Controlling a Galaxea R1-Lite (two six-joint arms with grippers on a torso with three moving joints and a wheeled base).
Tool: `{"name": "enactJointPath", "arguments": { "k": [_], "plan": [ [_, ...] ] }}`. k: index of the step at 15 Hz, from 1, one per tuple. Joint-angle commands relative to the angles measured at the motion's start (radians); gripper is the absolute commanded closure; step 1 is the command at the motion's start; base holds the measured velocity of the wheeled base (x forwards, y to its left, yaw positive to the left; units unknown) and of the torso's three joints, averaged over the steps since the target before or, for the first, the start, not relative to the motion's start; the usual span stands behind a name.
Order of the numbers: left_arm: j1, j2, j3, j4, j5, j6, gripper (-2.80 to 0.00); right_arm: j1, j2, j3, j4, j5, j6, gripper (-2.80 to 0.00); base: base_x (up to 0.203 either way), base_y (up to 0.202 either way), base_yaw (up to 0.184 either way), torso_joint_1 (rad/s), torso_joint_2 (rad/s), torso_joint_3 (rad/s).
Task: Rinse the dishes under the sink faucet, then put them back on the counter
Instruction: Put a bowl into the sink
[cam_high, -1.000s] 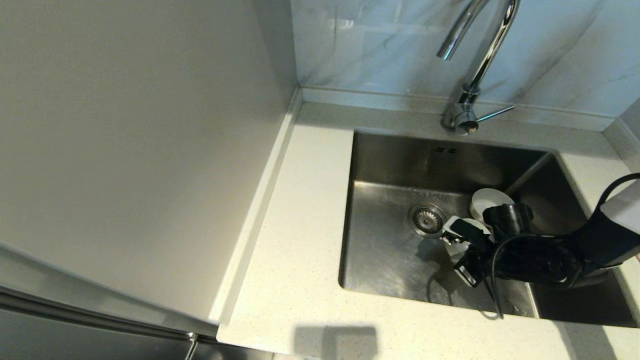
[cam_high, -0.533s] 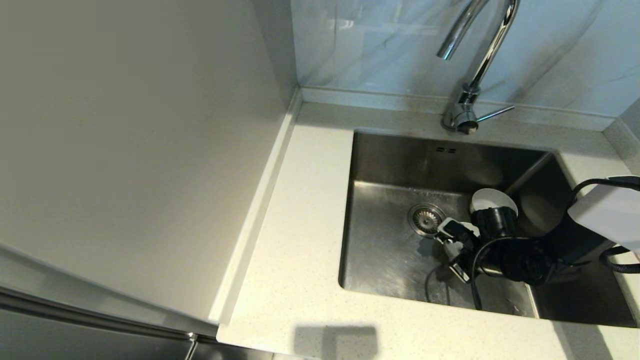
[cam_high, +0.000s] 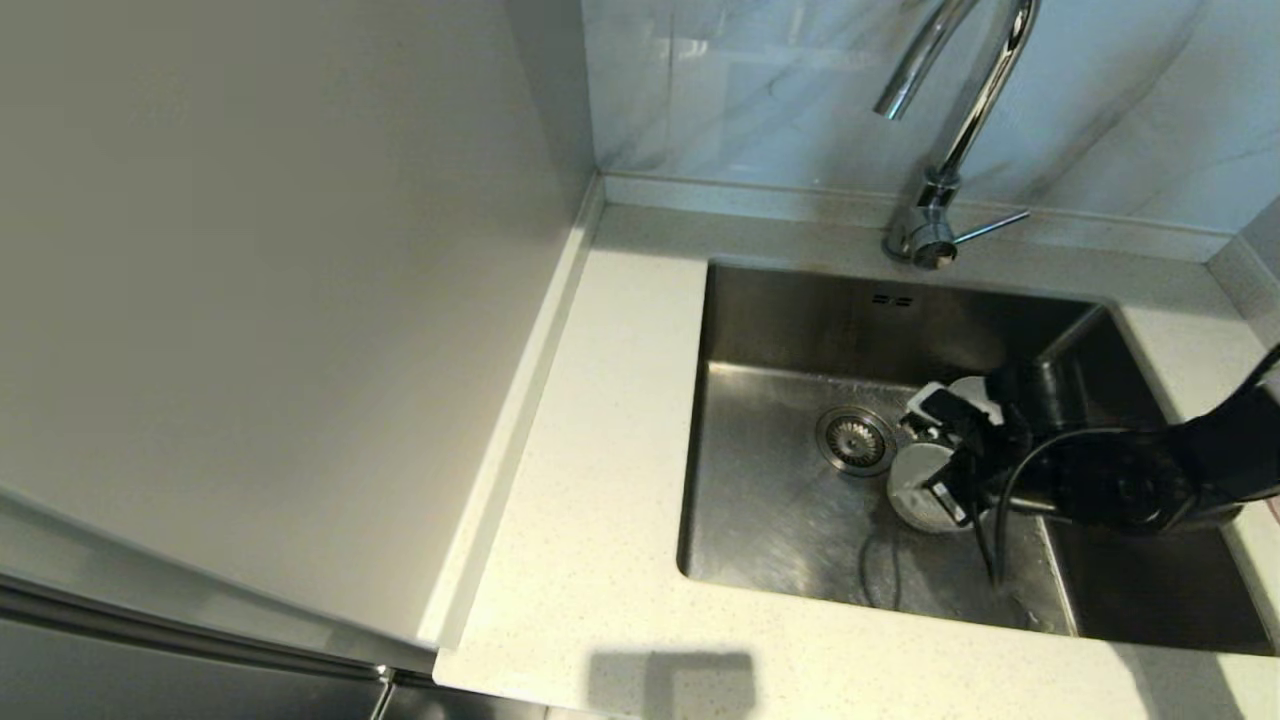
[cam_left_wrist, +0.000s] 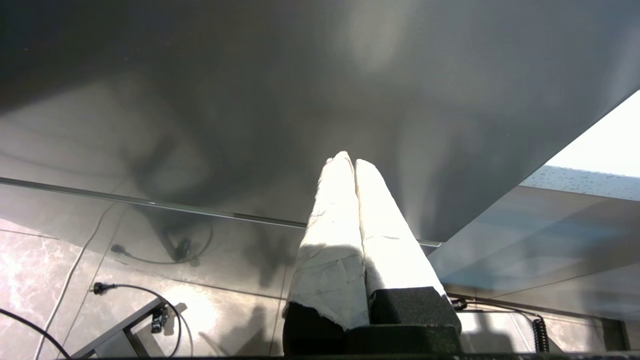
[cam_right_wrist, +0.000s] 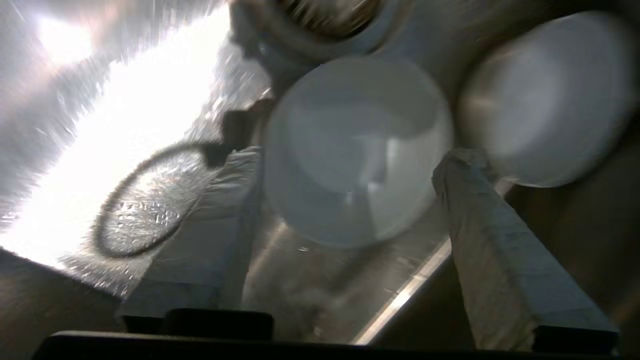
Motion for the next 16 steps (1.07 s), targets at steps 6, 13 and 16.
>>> {"name": "enactJointPath", "arguments": {
  "k": [6,13,16],
  "plan": [
    [0.000,-0.003,0.000,0.000,0.001,0.001,0.00,-0.244,-0.395,-0.402,0.927,0.008,0.017,-2.80,0.000,0.000,0.000,0.000,0.00,0.000],
    [0.000,-0.003,0.000,0.000,0.001,-0.001,0.00,-0.442,-0.277,-0.497,1.092,-0.224,0.024,-2.80,0.000,0.000,0.000,0.000,0.00,0.000],
    [0.000,-0.003,0.000,0.000,0.001,-0.001,0.00,-0.476,-0.241,-0.521,1.092,-0.225,0.048,-2.80,0.000,0.000,0.000,0.000,0.00,0.000]
  ]
}}
